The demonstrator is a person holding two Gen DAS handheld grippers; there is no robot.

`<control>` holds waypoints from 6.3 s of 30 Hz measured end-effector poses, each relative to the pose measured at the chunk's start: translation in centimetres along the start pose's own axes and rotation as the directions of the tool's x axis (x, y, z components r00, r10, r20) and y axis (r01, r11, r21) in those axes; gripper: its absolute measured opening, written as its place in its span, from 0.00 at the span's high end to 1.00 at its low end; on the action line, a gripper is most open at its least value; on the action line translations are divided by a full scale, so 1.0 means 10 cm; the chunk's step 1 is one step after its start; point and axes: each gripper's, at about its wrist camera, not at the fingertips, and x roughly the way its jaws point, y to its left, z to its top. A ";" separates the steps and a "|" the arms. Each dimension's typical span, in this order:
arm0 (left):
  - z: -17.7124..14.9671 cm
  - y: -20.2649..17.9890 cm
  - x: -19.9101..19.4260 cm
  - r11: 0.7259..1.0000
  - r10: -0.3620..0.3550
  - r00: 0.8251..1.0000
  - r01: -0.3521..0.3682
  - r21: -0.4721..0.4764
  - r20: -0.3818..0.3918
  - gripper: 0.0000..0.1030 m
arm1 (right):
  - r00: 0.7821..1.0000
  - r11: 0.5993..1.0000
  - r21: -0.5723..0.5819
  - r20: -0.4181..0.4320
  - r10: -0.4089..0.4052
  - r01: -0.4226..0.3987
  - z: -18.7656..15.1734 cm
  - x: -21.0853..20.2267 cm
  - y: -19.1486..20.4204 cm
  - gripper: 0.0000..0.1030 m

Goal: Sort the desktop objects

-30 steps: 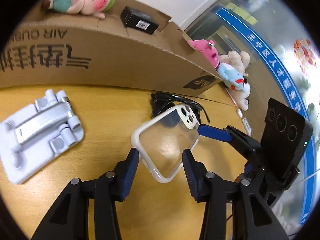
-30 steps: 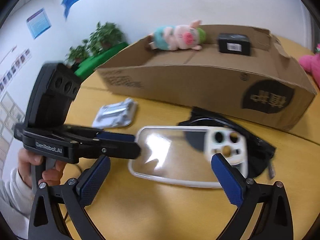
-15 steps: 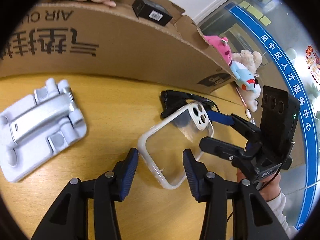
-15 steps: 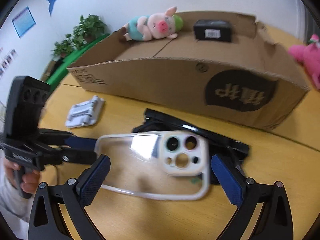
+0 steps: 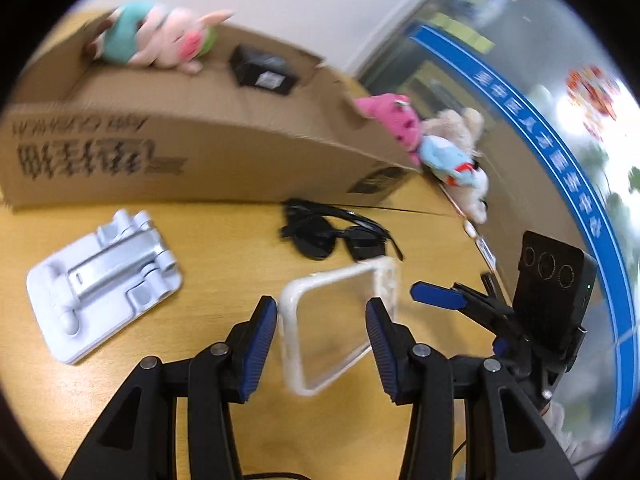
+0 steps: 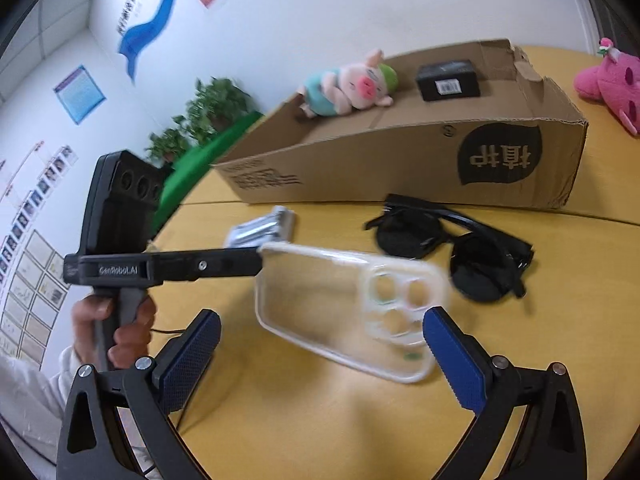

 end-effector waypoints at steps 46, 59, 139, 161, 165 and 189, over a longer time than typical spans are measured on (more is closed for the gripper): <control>-0.07 0.24 0.37 0.980 0.200 0.974 -0.201 0.005 -0.105 0.76 | 0.945 0.945 0.027 -0.012 -0.326 0.327 -0.21 0.04 -0.26 0.37; 0.03 0.02 0.06 0.982 0.184 0.983 -0.183 0.043 -0.009 0.94 | 0.897 0.897 0.006 0.012 -0.442 0.442 -0.17 0.00 -0.20 0.86; 1.23 -0.28 -0.89 0.842 0.458 0.764 -0.536 0.053 0.454 0.28 | 0.886 0.875 -0.208 0.268 -0.379 0.438 1.59 0.07 0.62 0.00; 0.45 -0.13 -0.40 0.875 0.452 0.847 -0.482 0.046 0.279 0.28 | 0.924 0.908 -0.215 -0.053 -0.378 0.359 0.50 0.32 -0.70 0.00; 0.38 -0.07 -0.28 0.884 0.443 0.864 -0.465 0.041 0.239 0.28 | 0.946 0.934 -0.203 -0.076 -0.314 0.294 0.44 0.44 -0.82 0.00; 0.41 -0.10 0.22 0.959 0.272 0.957 -0.278 0.060 0.103 0.28 | 0.971 0.943 -0.280 -0.098 -0.216 0.182 0.17 0.51 -0.30 0.15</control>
